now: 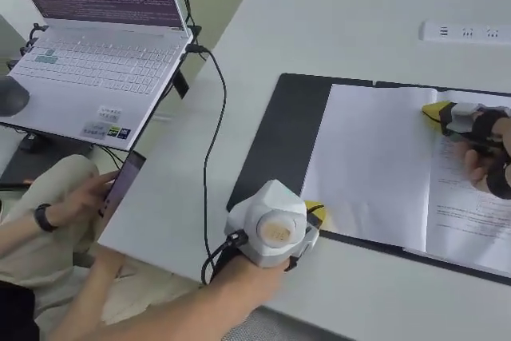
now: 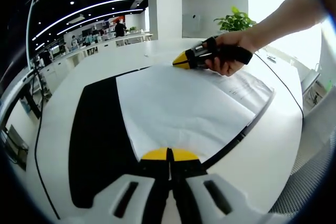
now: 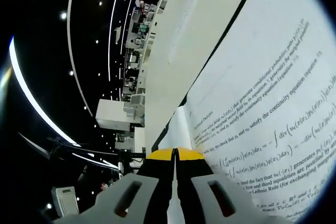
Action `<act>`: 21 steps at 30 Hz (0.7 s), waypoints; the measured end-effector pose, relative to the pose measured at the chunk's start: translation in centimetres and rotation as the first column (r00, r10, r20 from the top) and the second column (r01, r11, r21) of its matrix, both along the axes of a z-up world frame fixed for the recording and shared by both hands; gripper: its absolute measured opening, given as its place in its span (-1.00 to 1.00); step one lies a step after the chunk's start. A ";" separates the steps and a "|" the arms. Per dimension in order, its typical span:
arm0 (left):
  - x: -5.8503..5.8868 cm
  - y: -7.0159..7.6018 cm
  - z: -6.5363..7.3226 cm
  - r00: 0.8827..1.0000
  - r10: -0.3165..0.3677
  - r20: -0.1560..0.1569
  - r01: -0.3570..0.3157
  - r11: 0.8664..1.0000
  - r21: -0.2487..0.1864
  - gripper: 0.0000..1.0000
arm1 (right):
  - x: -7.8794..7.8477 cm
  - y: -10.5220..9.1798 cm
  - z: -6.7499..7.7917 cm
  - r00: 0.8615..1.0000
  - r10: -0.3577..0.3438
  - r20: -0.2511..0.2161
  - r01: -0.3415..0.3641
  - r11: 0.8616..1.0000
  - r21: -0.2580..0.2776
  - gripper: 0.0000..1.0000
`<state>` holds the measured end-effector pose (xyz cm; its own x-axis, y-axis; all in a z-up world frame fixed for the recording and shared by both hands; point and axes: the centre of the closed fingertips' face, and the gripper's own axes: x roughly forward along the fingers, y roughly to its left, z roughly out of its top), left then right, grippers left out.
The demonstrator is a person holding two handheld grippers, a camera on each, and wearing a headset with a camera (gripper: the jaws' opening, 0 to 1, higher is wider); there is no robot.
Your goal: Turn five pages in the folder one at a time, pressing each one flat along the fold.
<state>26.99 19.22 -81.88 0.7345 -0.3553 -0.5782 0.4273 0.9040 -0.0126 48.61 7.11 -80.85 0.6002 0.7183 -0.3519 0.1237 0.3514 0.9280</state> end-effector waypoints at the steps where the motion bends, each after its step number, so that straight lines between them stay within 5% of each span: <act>1: 0.0 0.0 0.0 1.000 0.002 0.000 -0.002 1.000 -0.003 -1.00 | 0.3 0.1 -0.1 1.000 0.002 -0.001 -0.002 1.000 -0.010 -1.00; 12: 0.0 0.0 -0.1 1.000 -0.001 0.007 0.001 1.000 -0.011 -1.00 | 3.9 -0.4 -0.2 0.989 -0.151 -0.002 0.151 0.988 0.027 -1.00; 21: -0.1 0.0 -0.2 1.000 0.005 0.010 -0.005 1.000 -0.018 -1.00 | 2.7 -0.3 -0.2 0.993 -0.109 -0.035 0.111 0.993 0.043 -1.00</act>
<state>26.92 19.23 -82.08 0.7419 -0.3618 -0.5645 0.4228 0.9059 -0.0249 51.33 6.83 -81.04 0.6652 0.6641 -0.3412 0.1892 0.2921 0.9375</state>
